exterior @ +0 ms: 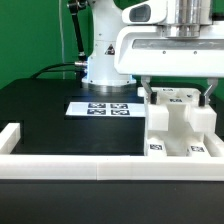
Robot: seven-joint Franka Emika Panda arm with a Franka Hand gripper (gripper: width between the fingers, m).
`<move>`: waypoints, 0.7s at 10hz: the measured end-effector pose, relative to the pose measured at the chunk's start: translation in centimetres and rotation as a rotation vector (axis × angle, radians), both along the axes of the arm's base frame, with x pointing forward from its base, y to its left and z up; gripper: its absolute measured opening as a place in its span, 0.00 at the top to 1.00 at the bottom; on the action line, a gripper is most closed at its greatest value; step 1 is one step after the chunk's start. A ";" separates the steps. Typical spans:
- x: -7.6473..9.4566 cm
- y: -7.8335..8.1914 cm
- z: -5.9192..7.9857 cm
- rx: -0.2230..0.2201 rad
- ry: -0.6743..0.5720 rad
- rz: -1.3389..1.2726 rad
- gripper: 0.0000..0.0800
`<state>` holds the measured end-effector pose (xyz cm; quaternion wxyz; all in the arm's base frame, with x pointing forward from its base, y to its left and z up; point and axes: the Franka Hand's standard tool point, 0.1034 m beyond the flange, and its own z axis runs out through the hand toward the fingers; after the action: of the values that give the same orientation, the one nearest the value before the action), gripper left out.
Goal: Assemble chair
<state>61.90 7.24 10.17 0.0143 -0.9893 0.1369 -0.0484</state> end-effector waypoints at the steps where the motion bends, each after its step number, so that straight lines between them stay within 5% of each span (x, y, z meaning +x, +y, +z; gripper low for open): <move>1: -0.1 0.0 0.4 0.003 0.009 -0.001 0.19; 3: -0.6 -0.1 2.6 0.019 0.027 -0.007 0.19; 7: -4.4 1.5 5.4 0.057 0.029 -0.075 0.19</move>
Offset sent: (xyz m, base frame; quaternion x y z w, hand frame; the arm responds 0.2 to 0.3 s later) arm -0.0435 0.0010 0.0326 0.0097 -0.0362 0.0540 0.9978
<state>57.51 8.72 15.62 0.0387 -0.9833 0.1752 -0.0307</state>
